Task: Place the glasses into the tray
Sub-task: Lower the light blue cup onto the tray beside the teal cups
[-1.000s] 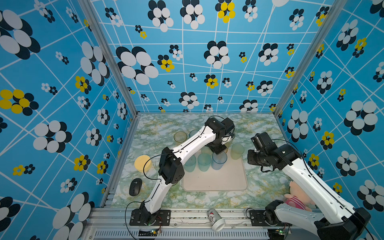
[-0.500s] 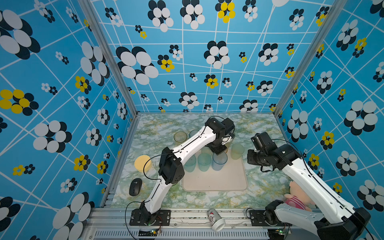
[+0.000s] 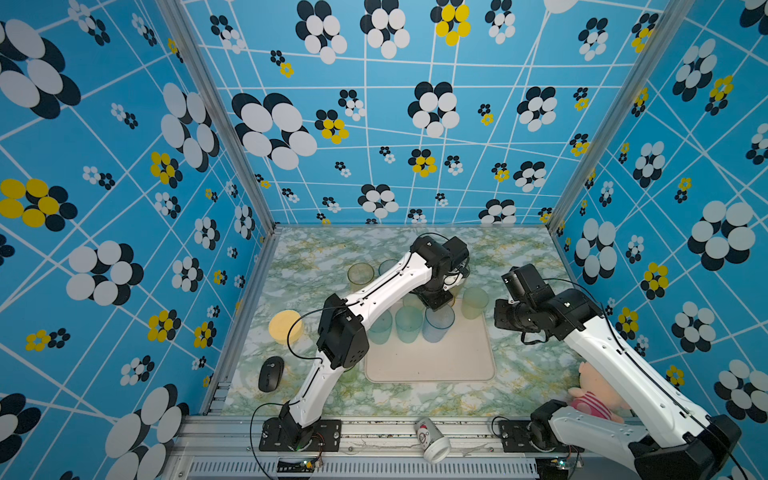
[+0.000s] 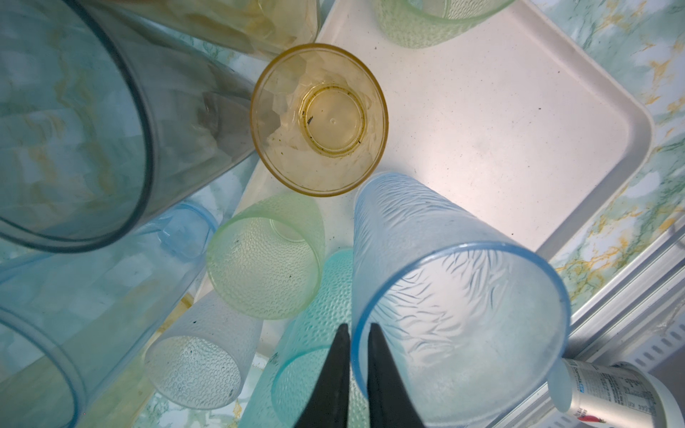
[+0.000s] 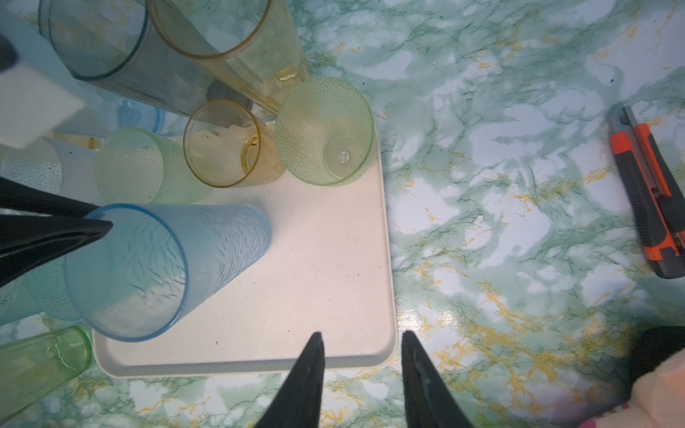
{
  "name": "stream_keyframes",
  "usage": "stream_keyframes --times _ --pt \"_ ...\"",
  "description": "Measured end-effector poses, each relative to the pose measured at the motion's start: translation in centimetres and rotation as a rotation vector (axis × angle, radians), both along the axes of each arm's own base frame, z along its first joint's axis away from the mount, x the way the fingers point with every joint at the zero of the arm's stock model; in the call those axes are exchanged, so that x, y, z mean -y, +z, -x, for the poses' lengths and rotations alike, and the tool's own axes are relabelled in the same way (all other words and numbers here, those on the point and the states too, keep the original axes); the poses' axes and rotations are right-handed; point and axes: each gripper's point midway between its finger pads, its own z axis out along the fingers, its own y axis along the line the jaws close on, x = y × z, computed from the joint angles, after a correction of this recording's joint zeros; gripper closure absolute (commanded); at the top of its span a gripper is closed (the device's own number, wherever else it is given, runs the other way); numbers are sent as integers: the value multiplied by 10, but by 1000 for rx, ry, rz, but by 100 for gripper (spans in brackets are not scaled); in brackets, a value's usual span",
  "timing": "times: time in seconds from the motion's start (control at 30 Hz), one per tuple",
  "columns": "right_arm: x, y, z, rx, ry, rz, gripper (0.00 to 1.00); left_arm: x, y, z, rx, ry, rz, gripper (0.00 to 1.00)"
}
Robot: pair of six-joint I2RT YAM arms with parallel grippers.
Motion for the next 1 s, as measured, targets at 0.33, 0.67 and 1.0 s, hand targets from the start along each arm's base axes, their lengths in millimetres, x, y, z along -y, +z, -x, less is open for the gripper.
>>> stream_keyframes --times 0.33,0.67,1.0 --pt "0 -1 1 -3 1 -1 63 2 0 0 0 0 7 81" --pt "0 -4 1 -8 1 2 63 4 0 -2 6 -1 19 73" --pt "0 -4 1 -9 1 2 62 4 -6 -2 1 -1 13 69"
